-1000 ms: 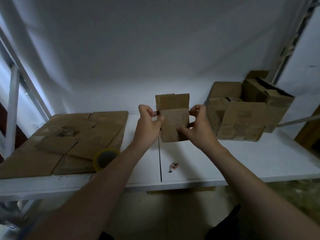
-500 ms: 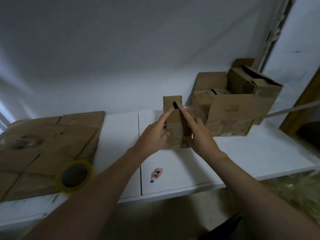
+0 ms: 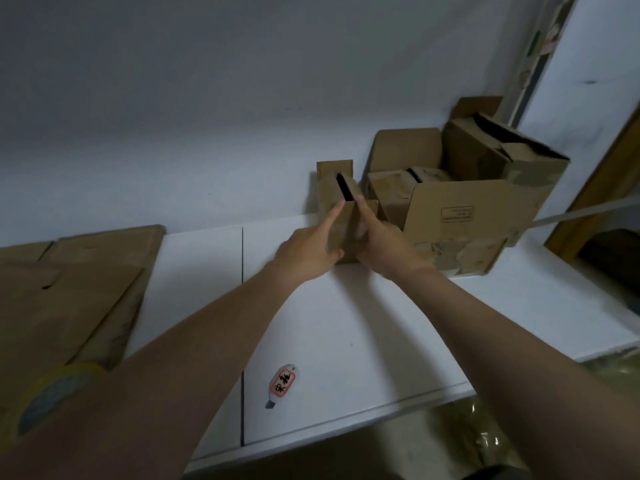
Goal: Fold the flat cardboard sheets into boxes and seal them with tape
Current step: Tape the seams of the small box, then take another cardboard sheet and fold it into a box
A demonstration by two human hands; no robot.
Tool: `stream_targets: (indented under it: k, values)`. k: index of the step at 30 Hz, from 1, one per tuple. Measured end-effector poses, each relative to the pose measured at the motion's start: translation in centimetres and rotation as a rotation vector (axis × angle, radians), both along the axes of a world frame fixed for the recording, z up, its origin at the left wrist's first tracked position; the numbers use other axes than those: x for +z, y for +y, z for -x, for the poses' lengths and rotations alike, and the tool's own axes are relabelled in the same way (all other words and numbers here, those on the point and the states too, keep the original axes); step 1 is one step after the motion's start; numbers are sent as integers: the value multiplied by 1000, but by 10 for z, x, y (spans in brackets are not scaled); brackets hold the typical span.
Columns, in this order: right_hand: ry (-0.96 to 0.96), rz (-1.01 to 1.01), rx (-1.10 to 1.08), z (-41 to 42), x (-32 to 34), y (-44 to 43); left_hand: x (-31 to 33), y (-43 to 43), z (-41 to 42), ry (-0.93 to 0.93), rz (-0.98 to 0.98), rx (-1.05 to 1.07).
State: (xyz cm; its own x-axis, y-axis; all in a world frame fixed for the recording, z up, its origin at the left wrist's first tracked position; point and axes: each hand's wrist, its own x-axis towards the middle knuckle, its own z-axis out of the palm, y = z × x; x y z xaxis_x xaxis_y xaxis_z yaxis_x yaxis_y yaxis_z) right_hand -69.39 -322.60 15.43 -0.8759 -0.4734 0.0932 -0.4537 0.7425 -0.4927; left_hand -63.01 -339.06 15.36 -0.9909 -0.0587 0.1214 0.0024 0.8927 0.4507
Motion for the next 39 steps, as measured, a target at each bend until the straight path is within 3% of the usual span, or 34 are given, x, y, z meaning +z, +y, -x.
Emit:
stream_targets:
  k: [9,17,25,29,39]
  values:
    - [-124,-154,-56,18,29,-21,11,-17,31,-44,210,85]
    - [-89,-213,-11,-35,53,-33,34,-92,-72,-40,165,168]
    - [-7,-287,183,-125,75,-125,58,-171,-205,-56,115,309]
    - [-25,-308,281,-170,71,-184,62,-212,-270,-79,212,380]
    - [-85,-414,684,-255,29,-283,17,-277,-349,-183,173,542]
